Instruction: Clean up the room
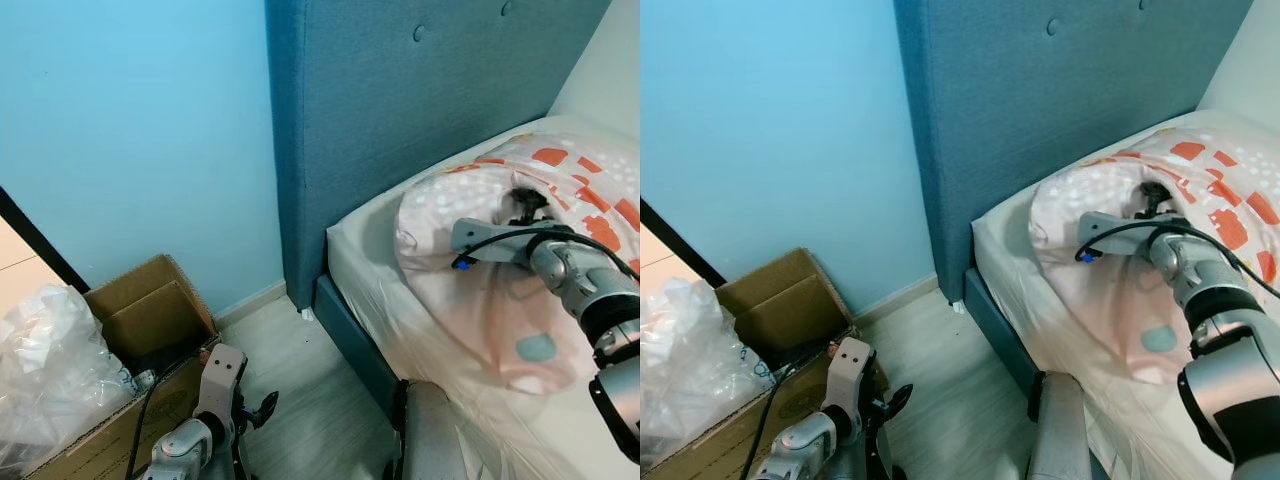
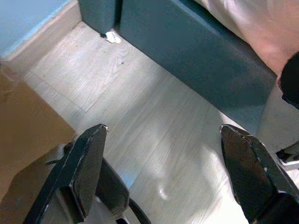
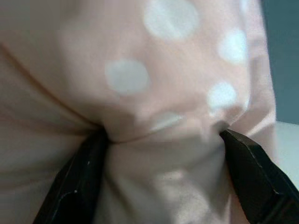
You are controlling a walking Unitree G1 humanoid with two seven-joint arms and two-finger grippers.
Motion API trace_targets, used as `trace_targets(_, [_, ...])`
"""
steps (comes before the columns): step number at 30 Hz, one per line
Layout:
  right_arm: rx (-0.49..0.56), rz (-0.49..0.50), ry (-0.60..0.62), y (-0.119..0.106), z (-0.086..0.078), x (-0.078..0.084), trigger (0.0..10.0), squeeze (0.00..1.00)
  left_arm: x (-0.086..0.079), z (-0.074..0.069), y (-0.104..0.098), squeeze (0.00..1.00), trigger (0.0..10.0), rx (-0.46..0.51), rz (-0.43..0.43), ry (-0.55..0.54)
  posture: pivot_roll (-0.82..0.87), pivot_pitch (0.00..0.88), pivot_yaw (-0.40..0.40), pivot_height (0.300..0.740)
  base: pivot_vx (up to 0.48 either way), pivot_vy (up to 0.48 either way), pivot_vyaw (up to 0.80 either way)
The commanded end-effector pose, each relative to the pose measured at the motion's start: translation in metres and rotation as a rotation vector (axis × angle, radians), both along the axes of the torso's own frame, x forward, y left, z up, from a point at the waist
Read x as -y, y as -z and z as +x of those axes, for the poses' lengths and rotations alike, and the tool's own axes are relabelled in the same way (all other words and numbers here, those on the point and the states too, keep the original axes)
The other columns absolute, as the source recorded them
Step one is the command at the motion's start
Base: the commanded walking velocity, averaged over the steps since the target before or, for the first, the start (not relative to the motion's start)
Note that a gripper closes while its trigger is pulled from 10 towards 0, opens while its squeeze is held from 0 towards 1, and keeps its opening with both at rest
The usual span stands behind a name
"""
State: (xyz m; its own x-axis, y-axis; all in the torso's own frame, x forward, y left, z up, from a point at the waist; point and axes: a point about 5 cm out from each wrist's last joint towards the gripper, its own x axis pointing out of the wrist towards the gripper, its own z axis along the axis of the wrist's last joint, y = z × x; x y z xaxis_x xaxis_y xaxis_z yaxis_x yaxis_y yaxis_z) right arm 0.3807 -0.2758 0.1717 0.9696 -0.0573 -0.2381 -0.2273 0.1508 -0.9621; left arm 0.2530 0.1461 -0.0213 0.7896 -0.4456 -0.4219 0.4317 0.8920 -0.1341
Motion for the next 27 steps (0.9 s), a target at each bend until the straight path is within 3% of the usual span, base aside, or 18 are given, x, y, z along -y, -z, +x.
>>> trace_targets(1, [-0.019, 0.099, 0.039, 0.009, -0.004, 0.003, 10.0, 0.00, -0.001, -0.010, 0.008, 0.00, 10.0, -0.041, -0.002, -0.001, 0.12, 0.268, -0.014, 0.476, 0.000, 0.000, 0.00])
trace_targets(4, [-0.011, 0.153, 0.034, 0.011, -0.003, -0.002, 10.0, 0.00, -0.001, -0.010, 0.008, 0.00, 10.0, -0.041, -0.002, 0.000, 0.13, 0.268, -0.014, 0.476, 0.000, 0.000, 0.00])
trace_targets(6, [0.054, 0.342, 0.033, 0.007, 0.003, -0.017, 10.0, 0.00, -0.002, -0.010, 0.008, 0.00, 10.0, -0.040, -0.001, -0.001, 0.13, 0.264, -0.011, 0.476, 0.000, 0.000, 0.00])
trace_targets(7, [0.054, 0.342, 0.033, 0.007, 0.003, -0.017, 10.0, 0.00, -0.002, -0.010, 0.008, 0.00, 10.0, -0.040, -0.001, -0.001, 0.13, 0.264, -0.011, 0.476, 0.000, 0.000, 0.00])
trace_targets(8, [0.084, 0.413, 0.039, 0.004, 0.005, -0.021, 10.0, 0.00, -0.002, -0.010, 0.008, 0.00, 10.0, -0.040, 0.000, -0.001, 0.13, 0.264, -0.011, 0.476, 0.000, 0.000, 0.00])
trace_targets(12, [0.123, 0.472, 0.044, -0.001, 0.008, -0.025, 10.0, 0.00, -0.002, -0.010, 0.008, 0.00, 10.0, -0.040, 0.000, -0.001, 0.13, 0.260, -0.010, 0.476, 0.000, 0.000, 0.00])
trace_targets(17, [0.279, 0.592, 0.105, -0.023, 0.016, -0.026, 10.0, 0.00, -0.003, -0.015, 0.009, 0.00, 10.0, -0.034, -0.003, 0.004, 0.16, 0.277, -0.010, 0.476, 0.000, 0.000, 0.00])
trace_targets(24, [0.397, 0.583, 0.150, -0.048, 0.020, -0.019, 10.0, 0.00, -0.013, -0.023, 0.011, 0.00, 10.0, -0.035, 0.009, 0.001, 0.18, 0.289, -0.008, 0.476, 0.000, 0.000, 0.00])
trace_targets(27, [0.343, 0.744, 0.127, -0.048, 0.022, -0.025, 10.0, 0.00, -0.016, -0.024, 0.011, 0.00, 10.0, -0.035, 0.012, -0.003, 0.19, 0.289, -0.011, 0.476, 0.000, 0.000, 0.00])
